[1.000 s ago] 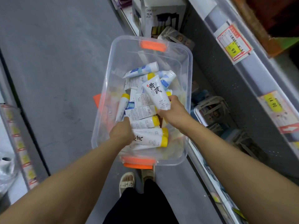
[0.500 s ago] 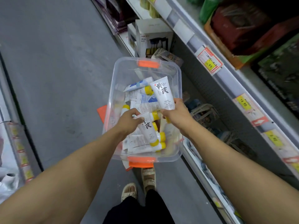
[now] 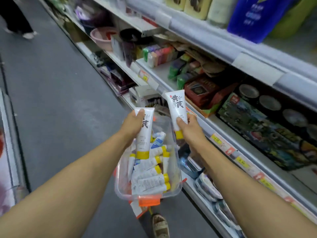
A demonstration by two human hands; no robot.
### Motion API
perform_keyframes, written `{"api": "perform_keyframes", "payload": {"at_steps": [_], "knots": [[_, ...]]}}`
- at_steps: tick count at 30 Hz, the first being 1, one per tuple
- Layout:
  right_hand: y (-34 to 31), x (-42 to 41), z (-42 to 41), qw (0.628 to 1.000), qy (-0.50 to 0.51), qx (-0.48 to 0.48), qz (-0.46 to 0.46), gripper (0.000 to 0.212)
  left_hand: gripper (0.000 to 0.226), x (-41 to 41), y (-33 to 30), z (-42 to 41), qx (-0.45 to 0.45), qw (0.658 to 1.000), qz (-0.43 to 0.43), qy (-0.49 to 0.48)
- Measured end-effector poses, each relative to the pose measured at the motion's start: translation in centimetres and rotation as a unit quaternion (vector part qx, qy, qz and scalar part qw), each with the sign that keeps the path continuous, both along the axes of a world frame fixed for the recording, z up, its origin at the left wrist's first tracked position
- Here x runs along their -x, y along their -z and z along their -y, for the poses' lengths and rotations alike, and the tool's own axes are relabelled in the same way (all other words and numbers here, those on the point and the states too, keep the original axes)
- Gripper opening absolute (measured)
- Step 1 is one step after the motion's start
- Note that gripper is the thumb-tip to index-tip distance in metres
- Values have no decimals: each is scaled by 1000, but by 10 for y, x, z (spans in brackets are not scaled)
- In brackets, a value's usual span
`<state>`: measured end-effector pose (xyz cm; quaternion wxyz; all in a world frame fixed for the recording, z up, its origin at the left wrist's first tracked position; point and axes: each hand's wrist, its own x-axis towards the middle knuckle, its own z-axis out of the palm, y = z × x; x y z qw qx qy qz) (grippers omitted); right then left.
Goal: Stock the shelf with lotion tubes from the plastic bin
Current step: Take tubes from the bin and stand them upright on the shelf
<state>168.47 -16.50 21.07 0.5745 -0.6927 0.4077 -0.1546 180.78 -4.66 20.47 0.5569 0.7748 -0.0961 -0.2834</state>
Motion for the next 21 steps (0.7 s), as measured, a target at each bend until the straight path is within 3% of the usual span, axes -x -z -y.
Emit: {"api": "perform_keyframes", "payload": {"at_steps": [4, 10, 12, 14, 18, 21], "knots": [[-51, 20, 1, 997, 38, 5, 60, 33, 32, 13, -59, 8, 9, 999, -4, 42], [-113, 64, 5, 989, 77, 18, 123, 29, 11, 50, -134, 19, 54, 988, -103, 102], [-129, 79, 7, 985, 95, 11, 145, 25, 41, 61, -149, 25, 53, 986, -60, 147], [-145, 94, 11, 978, 119, 9, 170, 27, 55, 73, -162, 31, 49, 982, -9, 181], [-173, 127, 25, 967, 163, 54, 187, 33, 51, 98, -182, 52, 67, 968, 87, 225], [-191, 158, 37, 963, 183, 73, 184, 37, 32, 118, -201, 68, 80, 950, 166, 253]]}}
